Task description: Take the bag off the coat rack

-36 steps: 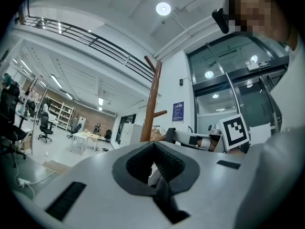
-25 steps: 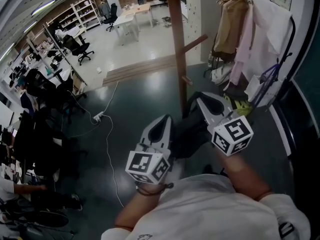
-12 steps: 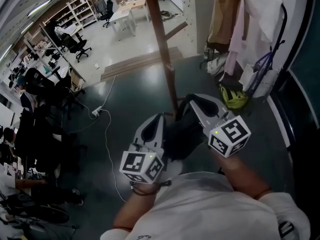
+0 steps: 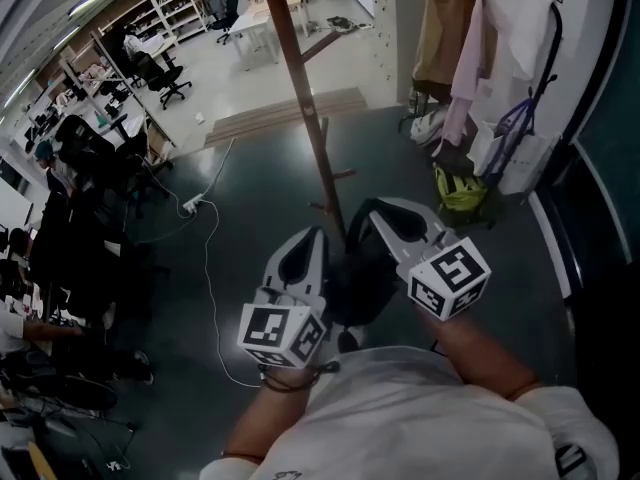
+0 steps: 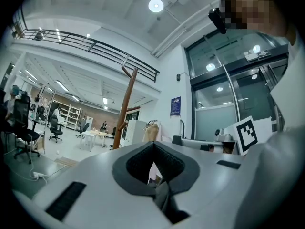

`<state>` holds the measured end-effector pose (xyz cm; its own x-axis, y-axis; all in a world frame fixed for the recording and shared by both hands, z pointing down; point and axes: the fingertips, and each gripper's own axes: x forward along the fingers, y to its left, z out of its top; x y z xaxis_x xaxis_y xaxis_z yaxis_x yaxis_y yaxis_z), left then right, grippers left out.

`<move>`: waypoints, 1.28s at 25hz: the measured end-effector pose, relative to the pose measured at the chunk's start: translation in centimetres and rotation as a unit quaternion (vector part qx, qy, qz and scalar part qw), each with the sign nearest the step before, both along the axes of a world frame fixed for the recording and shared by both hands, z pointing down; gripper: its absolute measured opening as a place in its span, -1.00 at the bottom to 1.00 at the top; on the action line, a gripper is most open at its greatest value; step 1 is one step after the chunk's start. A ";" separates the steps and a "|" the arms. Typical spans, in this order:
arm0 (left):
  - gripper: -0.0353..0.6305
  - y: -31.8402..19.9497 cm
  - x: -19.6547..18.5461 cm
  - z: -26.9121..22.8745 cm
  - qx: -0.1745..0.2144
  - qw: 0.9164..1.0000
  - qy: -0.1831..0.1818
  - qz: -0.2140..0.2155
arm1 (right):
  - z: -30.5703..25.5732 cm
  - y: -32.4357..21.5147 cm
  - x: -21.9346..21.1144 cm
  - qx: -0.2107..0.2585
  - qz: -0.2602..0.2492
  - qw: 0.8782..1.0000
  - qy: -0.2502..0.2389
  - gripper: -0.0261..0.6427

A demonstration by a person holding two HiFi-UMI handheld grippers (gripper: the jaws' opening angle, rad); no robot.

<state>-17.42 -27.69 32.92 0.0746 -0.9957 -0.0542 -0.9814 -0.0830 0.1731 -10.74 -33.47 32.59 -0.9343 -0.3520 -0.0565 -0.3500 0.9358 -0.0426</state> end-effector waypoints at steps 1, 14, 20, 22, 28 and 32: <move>-0.88 0.7 0.7 0.1 0.001 1.000 -0.001 -0.003 | 0.2 0.7 0.6 0.001 -0.003 1.000 0.000 -0.86; -0.88 9.7 8.6 2.3 -0.024 1.000 0.002 -0.017 | 1.4 9.8 9.0 -0.012 -0.019 1.000 -0.006 -0.86; -0.88 13.6 9.9 2.1 -0.023 1.000 -0.001 -0.012 | 1.3 14.3 10.4 -0.011 -0.017 1.000 -0.009 -0.86; -0.88 14.9 10.4 2.0 -0.024 1.000 -0.010 -0.006 | 1.3 15.8 10.5 -0.010 -0.015 1.000 -0.010 -0.86; -0.88 19.6 10.9 2.5 -0.031 0.999 -0.014 0.025 | 1.2 21.3 10.3 -0.008 0.002 1.000 -0.009 -0.86; -0.88 23.3 10.1 2.4 -0.035 0.999 -0.010 0.032 | 1.1 24.4 10.1 -0.008 0.023 1.000 -0.002 -0.86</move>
<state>-7.33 -4.35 35.35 0.1396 -0.9900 0.0180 -0.9777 -0.1349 0.1608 -0.68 -9.04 33.70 -0.9171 -0.3950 -0.0543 -0.3919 0.9181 -0.0590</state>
